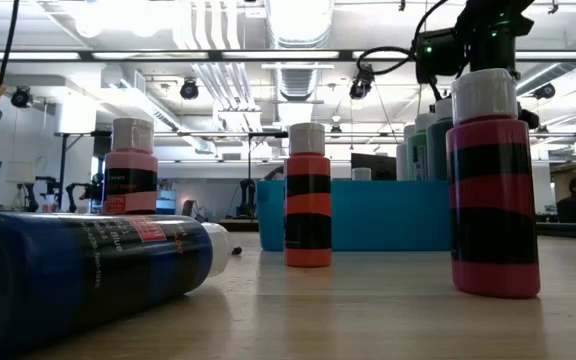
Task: Pick & Place Paint Supplies
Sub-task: Put the gray paint bottle into the blue bin
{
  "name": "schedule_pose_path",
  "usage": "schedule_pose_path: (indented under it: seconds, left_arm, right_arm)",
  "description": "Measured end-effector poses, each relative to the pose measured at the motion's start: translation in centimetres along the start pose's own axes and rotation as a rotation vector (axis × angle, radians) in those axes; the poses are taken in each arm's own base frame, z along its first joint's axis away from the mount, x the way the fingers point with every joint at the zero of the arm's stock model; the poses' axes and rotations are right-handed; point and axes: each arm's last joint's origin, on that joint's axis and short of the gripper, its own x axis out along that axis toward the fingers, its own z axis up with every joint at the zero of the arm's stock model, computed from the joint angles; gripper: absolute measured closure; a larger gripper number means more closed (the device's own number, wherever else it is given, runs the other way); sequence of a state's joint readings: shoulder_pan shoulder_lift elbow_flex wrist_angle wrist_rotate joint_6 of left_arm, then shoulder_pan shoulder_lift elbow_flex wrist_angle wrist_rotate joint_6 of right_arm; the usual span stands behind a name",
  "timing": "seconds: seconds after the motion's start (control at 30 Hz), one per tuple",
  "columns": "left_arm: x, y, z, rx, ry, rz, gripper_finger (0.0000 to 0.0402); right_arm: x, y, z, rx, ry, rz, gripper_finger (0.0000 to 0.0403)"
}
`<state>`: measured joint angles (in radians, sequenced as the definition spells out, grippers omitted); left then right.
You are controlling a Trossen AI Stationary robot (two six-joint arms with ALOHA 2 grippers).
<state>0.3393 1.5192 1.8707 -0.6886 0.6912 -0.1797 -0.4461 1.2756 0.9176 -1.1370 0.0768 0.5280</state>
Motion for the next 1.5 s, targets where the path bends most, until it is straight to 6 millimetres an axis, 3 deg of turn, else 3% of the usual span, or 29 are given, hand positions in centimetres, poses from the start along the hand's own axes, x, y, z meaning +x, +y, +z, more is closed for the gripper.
schedule_pose_path:
  seconds: [0.67, 1.1, 1.5]
  left_arm:
    - [-0.7, -0.8, 0.9, 0.034, -0.031, -0.011, 0.0097]
    - [-0.7, -0.7, 0.9, 0.037, -0.032, -0.009, 0.0097]
    - [-0.7, -0.8, 0.9, 0.037, -0.032, -0.01, 0.0097]
  right_arm:
    - [1.7, -0.2, -0.7, -0.008, 0.045, -0.009, 0.0225]
    - [1.4, 0.2, -0.2, 0.002, 0.01, 0.046, 0.0207]
    - [1.4, 0.1, -0.1, 0.011, -0.006, 0.032, 0.0224]
